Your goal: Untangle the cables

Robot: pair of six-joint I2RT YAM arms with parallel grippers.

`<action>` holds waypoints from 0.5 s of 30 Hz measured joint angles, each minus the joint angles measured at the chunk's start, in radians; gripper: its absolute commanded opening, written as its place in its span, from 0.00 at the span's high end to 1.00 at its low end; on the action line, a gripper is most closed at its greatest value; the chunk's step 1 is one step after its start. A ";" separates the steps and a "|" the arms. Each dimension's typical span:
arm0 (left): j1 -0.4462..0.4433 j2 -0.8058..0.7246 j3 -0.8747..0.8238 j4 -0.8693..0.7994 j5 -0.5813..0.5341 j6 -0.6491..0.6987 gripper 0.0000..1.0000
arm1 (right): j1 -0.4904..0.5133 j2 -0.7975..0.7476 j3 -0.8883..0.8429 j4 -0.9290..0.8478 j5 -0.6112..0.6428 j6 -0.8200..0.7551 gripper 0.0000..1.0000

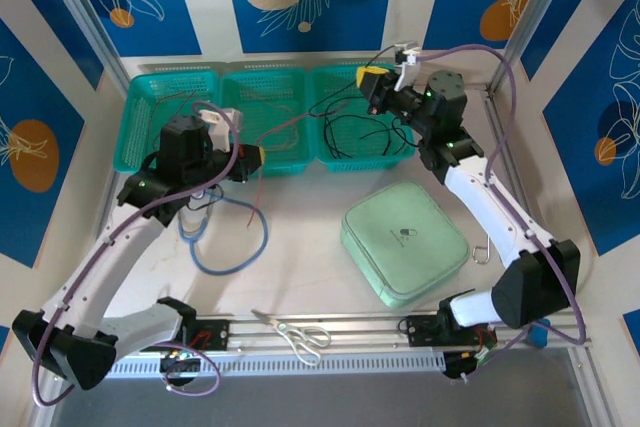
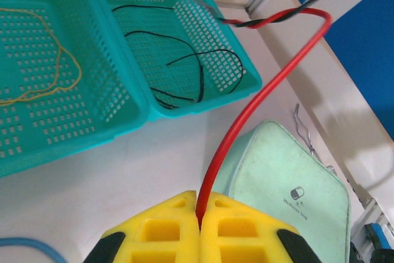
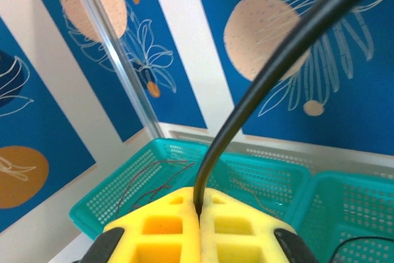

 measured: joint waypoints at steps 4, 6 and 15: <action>0.051 0.023 0.053 -0.068 0.000 0.031 1.00 | -0.045 -0.056 -0.031 -0.007 0.007 0.000 1.00; 0.080 0.032 0.074 -0.093 -0.001 0.044 1.00 | -0.070 -0.081 -0.044 -0.014 0.008 0.000 1.00; 0.220 0.057 0.110 -0.147 -0.003 0.063 1.00 | -0.166 -0.168 -0.093 -0.052 0.007 -0.002 1.00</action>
